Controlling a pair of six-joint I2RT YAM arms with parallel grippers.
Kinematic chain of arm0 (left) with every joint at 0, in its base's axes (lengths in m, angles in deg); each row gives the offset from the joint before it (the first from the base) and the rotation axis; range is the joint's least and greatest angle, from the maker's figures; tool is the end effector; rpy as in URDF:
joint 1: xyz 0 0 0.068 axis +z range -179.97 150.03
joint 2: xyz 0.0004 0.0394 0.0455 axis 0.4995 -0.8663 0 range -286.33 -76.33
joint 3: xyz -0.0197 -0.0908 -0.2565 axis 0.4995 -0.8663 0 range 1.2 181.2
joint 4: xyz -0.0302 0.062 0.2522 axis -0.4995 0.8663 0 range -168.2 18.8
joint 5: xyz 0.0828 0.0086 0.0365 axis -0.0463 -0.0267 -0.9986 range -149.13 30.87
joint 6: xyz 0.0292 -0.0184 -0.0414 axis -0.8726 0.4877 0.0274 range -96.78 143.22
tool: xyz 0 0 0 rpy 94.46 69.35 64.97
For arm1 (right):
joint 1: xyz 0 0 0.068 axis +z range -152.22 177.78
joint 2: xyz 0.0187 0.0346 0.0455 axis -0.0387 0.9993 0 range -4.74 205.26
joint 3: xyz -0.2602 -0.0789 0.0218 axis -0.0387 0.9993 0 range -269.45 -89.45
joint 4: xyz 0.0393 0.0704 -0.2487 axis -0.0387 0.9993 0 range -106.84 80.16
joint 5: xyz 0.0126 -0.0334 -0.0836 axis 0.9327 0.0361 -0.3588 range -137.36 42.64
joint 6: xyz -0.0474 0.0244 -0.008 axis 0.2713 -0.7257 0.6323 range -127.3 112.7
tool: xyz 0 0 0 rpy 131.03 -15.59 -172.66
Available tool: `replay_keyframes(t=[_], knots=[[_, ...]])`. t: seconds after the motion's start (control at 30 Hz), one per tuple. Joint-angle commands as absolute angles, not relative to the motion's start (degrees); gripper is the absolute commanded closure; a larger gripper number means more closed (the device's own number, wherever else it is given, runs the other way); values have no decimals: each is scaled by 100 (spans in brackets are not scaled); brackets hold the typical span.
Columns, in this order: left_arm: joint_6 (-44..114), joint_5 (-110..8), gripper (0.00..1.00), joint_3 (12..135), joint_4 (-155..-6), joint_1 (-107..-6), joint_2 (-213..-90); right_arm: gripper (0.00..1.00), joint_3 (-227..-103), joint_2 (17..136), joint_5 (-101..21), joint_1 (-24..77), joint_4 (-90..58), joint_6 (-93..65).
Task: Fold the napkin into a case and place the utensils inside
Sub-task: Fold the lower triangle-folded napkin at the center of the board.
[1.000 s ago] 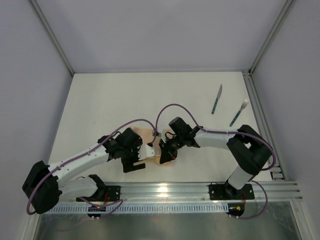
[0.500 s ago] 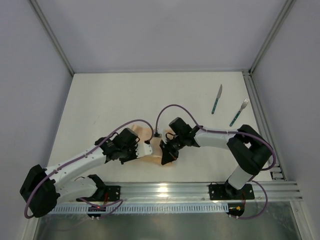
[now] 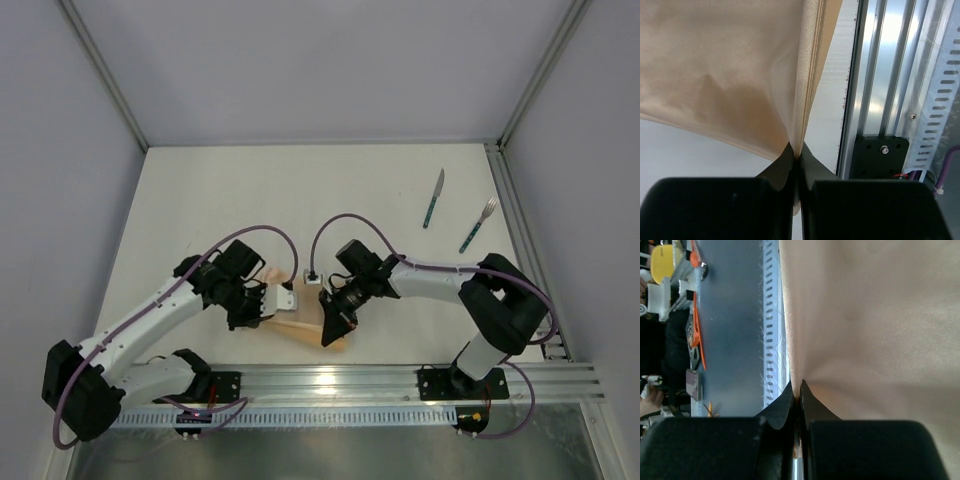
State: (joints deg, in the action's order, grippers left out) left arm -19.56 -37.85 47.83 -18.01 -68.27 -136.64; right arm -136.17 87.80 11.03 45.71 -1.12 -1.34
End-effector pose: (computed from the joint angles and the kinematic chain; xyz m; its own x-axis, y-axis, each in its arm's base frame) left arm 0.1265 -0.1163 0.2404 -0.1072 0.8912 -0.4408 0.9940 0.0864 -0.0672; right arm 0.1716 0.2354 0.1620 -0.5173 -0.6542 -0.5517 -0.7186 -0.0180 0.6952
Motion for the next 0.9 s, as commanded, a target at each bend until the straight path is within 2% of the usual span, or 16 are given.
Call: replay_keyframes(t=[0.0, 0.23, 0.3, 0.5, 0.57, 0.63, 0.77, 0.87], knots=[[-2608, -3576, 98, 5093, -1175, -6295, -14039, 96, -13550, 9051, 1680, 4253, -163, -519], [-3144, -2811, 91, 5867, -1149, -5213, -15822, 96, -14376, 9976, 1742, 3892, 610, 123], [-3215, -2837, 88, 5938, -1253, -5063, -16052, 96, -14368, 10055, 1724, 3700, 444, 1], [-2725, -2916, 88, 6060, -1859, -5018, -16790, 96, -14552, 10530, 1636, 3549, 487, 8], [-2635, -2759, 73, 6078, -1983, -4983, -16879, 96, -14570, 10548, 1689, 3549, 495, 61], [-3046, -2251, 63, 6140, -1722, -4817, -16853, 96, -14552, 10539, 1663, 3514, 504, 96], [-3566, -2072, 48, 6254, -1325, -4649, -16739, 96, -14517, 10592, 1662, 3417, 469, 123], [-3549, -2046, 43, 6202, -1421, -4658, -16782, 96, -14526, 10592, 1645, 3417, 425, 140]])
